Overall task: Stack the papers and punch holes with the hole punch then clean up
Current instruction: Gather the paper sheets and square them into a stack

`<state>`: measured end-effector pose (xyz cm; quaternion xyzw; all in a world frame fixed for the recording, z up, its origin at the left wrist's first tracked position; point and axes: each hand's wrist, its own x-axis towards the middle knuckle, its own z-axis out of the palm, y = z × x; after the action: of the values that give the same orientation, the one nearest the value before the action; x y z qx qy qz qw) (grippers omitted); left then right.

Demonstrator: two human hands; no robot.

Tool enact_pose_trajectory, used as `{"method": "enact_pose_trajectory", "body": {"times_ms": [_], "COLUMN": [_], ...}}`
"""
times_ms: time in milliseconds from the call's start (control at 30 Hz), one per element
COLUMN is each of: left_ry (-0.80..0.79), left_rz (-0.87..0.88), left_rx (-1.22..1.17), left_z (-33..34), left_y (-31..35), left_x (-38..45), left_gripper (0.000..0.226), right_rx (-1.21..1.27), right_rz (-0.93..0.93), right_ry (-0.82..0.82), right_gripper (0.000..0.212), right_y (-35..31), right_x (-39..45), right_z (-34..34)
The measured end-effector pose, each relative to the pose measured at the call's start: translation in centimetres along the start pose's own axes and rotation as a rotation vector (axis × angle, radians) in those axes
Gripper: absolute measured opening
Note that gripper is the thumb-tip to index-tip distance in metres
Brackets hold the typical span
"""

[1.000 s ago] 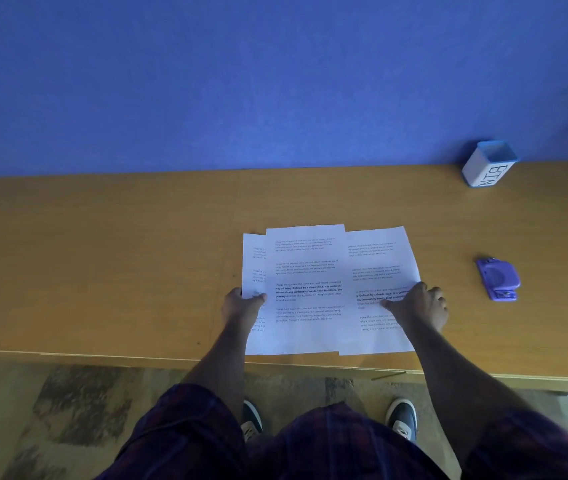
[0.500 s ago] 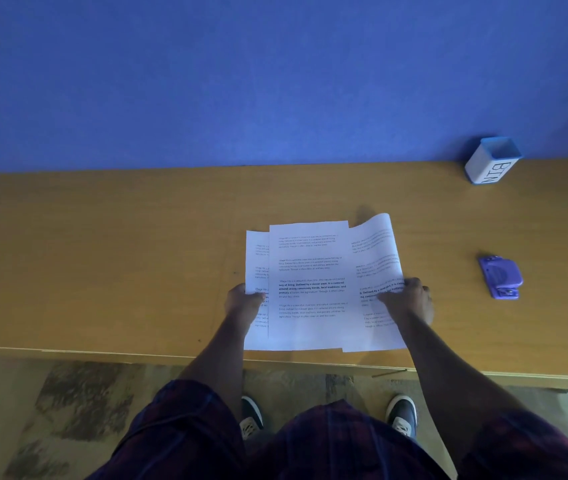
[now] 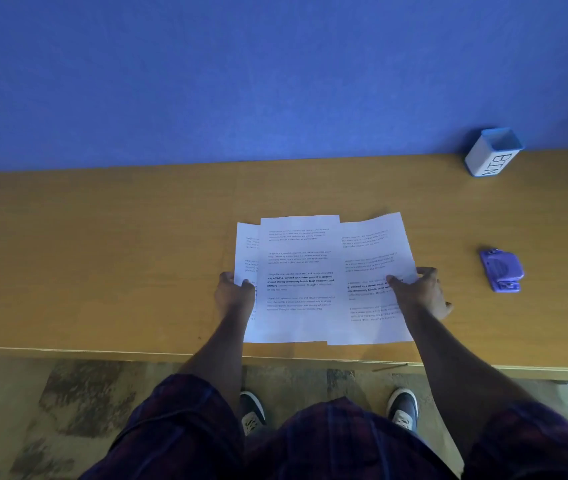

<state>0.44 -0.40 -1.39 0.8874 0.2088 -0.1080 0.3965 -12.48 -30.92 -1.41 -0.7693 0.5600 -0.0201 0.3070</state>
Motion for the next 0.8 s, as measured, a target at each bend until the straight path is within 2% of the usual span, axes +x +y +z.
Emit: {"method": "enact_pose_trajectory", "body": {"times_ms": [133, 200, 300, 467, 800], "left_ry": [-0.002, -0.018, -0.064, -0.090, -0.094], "left_rz": [0.024, 0.023, 0.006, -0.085, -0.235], "left_rx": [0.013, 0.005, -0.001, -0.079, -0.373], "left_z": [-0.1, -0.2, -0.5, -1.0, -1.1], "left_y": [-0.1, 0.0, 0.1, 0.0, -0.8], "left_x": [0.1, 0.0, 0.0, 0.2, 0.9], "left_gripper": [0.029, 0.039, 0.052, 0.036, 0.030], "right_rx": [0.078, 0.119, 0.158, 0.172, 0.128], "right_rz": [0.015, 0.016, -0.021, -0.033, -0.002], "right_ry": [-0.016, -0.036, -0.064, -0.074, -0.077], "right_gripper": [0.039, 0.034, 0.034, 0.035, 0.036], "right_y": [0.4, 0.4, 0.3, 0.3, 1.8], "right_x": [0.4, 0.4, 0.4, 0.4, 1.1], "right_z": [0.4, 0.5, 0.6, 0.7, 0.2]}}
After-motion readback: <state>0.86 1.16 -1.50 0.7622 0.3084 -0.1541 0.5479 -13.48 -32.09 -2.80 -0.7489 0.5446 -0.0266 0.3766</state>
